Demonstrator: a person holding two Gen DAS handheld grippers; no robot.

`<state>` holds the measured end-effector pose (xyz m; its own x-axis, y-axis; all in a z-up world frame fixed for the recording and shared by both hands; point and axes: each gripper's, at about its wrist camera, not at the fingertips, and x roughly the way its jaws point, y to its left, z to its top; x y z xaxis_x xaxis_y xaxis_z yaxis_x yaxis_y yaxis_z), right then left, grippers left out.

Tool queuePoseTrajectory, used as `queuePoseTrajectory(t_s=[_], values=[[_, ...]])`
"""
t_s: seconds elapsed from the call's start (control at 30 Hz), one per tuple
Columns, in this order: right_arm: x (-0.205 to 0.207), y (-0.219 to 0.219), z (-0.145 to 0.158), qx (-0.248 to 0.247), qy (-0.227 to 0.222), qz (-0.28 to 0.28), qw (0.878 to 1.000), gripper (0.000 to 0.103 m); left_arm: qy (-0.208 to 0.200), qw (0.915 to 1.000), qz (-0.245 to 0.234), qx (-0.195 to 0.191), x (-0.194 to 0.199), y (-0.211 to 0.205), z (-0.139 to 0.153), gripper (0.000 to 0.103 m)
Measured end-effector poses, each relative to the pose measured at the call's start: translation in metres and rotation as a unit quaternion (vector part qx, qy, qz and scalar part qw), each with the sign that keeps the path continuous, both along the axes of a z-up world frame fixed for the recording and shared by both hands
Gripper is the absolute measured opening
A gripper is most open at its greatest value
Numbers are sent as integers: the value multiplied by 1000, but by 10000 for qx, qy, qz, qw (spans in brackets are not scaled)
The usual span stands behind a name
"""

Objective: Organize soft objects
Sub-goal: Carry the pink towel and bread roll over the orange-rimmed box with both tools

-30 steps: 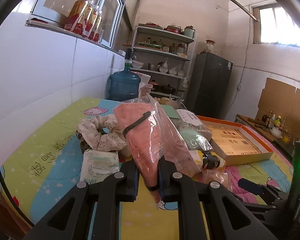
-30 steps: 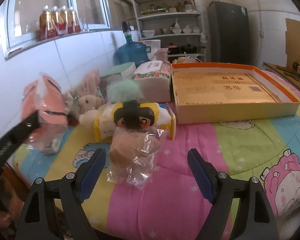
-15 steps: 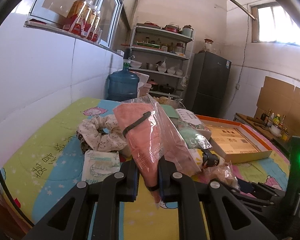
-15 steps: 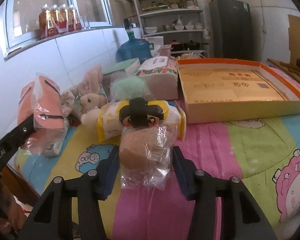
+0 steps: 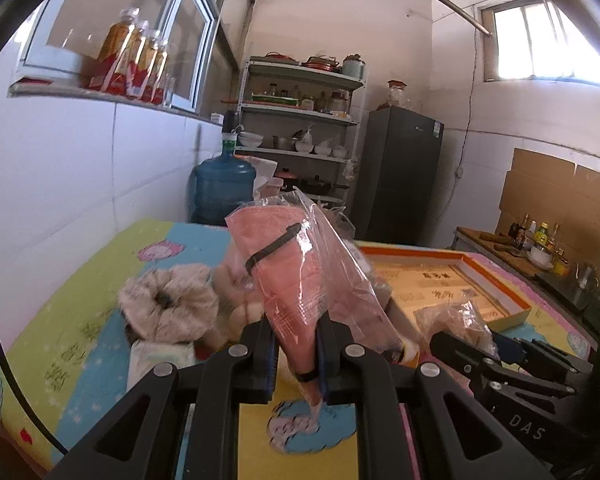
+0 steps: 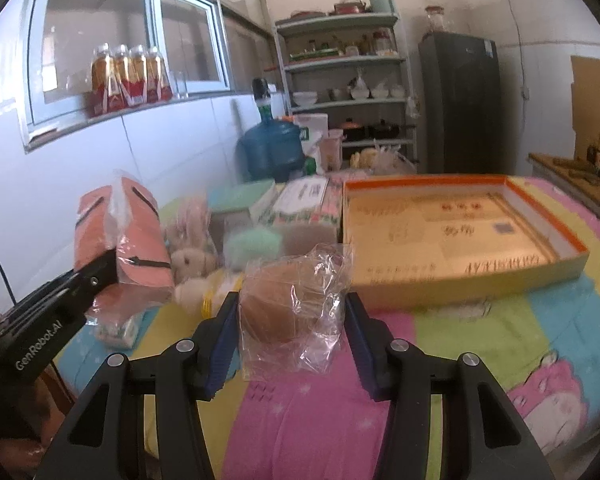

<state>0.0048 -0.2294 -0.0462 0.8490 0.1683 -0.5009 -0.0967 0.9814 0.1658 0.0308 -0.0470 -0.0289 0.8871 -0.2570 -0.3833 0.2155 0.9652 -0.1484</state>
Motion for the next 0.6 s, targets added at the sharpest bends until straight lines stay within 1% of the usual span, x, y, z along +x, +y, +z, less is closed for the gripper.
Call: queuePoseTrajectory(t_s=[0.1,0.27,0.47,0.6], values=[[7,-7,11,-28,-159,-34,9999,53,-70,9999,-94,42,8,-14,10,16],[17,-28,27,-92,-356,-182,9992,53,-70,9993,-357,74,28,-44,22,15],[24,-64,36,-99,-427,-467,9979,53,-10,9977,-678,43,47,-83,29,16],[29,-92,38,-112,-390,-665,9970,53,55,9967,-814,23,58,-108,31,16]])
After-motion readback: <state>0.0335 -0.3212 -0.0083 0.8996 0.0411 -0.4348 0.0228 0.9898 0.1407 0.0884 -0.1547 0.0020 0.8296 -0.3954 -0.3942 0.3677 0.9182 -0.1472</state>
